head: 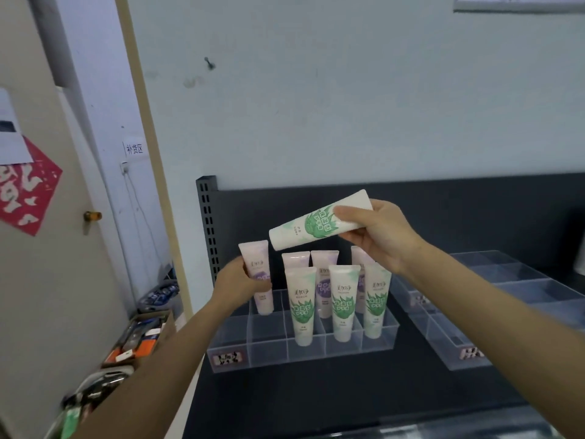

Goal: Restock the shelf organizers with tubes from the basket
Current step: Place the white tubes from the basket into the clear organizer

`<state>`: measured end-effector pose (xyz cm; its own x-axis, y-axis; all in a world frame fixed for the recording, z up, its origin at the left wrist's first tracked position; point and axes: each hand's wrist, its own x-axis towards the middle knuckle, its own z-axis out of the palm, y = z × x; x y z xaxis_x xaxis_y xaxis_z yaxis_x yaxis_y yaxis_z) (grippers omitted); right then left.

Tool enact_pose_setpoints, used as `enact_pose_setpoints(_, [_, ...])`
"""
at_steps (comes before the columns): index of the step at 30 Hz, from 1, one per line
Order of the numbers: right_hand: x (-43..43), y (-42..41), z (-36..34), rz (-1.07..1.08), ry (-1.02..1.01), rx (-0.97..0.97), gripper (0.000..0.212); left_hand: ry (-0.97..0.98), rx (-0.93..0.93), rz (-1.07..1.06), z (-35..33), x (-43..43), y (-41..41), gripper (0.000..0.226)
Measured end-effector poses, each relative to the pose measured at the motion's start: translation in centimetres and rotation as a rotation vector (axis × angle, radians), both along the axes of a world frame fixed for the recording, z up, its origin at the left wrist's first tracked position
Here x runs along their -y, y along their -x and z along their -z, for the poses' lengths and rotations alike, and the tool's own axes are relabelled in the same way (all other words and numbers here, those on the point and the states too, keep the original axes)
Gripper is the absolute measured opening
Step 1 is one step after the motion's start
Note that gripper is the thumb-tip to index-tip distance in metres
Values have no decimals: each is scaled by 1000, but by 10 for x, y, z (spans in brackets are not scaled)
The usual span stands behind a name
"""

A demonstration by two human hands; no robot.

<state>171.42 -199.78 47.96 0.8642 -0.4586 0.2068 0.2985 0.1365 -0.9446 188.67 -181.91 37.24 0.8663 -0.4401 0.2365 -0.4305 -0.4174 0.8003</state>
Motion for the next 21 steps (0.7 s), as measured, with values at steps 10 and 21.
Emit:
enact_pose_setpoints(10, [-45,-25,-10,34,904,-175,22,-138,46,68,17,-13,-13,44])
enact_pose_setpoints(21, [-86,-71,4,-149,1568,-328,30,-143,58,-58,11,-58,-26,50])
